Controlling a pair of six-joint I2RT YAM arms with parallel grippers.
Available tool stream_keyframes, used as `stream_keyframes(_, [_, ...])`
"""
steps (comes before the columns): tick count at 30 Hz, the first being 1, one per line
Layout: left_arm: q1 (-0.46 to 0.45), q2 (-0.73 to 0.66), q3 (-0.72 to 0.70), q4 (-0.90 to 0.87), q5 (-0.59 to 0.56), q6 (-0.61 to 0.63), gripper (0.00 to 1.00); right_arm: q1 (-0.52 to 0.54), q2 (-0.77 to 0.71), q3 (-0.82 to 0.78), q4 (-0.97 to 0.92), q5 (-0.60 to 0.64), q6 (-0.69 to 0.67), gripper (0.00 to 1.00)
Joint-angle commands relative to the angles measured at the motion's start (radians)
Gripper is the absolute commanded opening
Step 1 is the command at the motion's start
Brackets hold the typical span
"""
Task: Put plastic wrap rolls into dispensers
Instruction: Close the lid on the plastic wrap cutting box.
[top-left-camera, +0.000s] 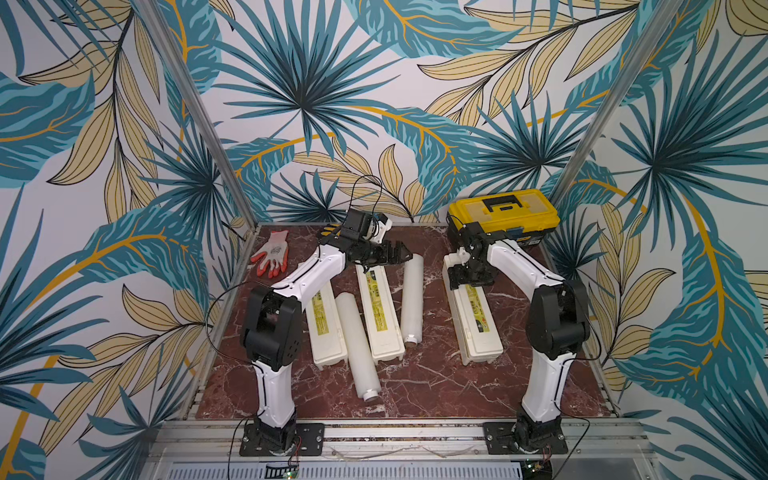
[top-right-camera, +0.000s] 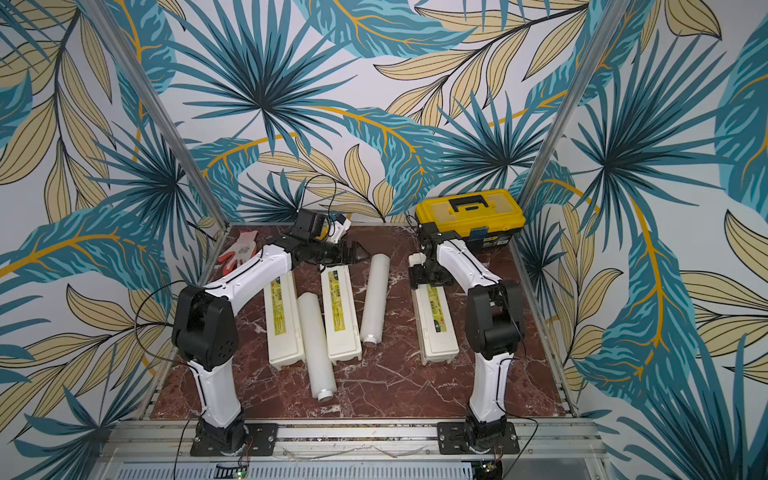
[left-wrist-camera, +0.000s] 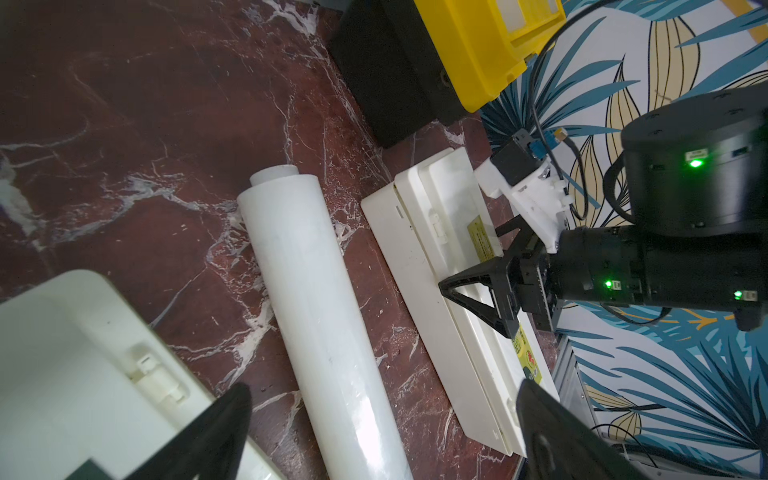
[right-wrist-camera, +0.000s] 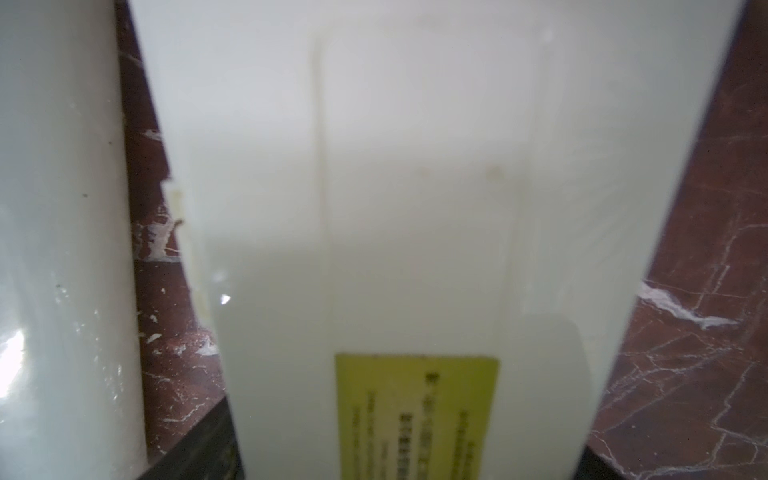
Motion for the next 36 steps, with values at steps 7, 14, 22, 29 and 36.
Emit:
stream_keyframes(7, [-0.003, -0.062, -0.026, 0.006, -0.013, 0.000, 1.00, -0.007, 0.013, -0.025, 0.026, -0.020, 0.039, 0.87])
stream_keyframes(14, [-0.003, -0.065, -0.032, 0.006, -0.011, 0.002, 1.00, -0.026, -0.015, -0.052, 0.048, -0.069, 0.048, 0.87])
stream_keyframes(22, [-0.003, -0.058, -0.024, 0.005, -0.011, 0.000, 1.00, -0.032, -0.056, -0.061, 0.041, -0.107, 0.039, 0.85])
stream_keyframes(29, [-0.005, -0.058, -0.019, 0.004, -0.011, -0.003, 1.00, -0.032, -0.041, -0.087, 0.051, -0.139, 0.021, 0.84])
stream_keyframes(36, [-0.006, -0.056, -0.020, 0.005, -0.015, -0.004, 1.00, -0.032, -0.042, -0.103, 0.039, -0.111, 0.015, 0.84])
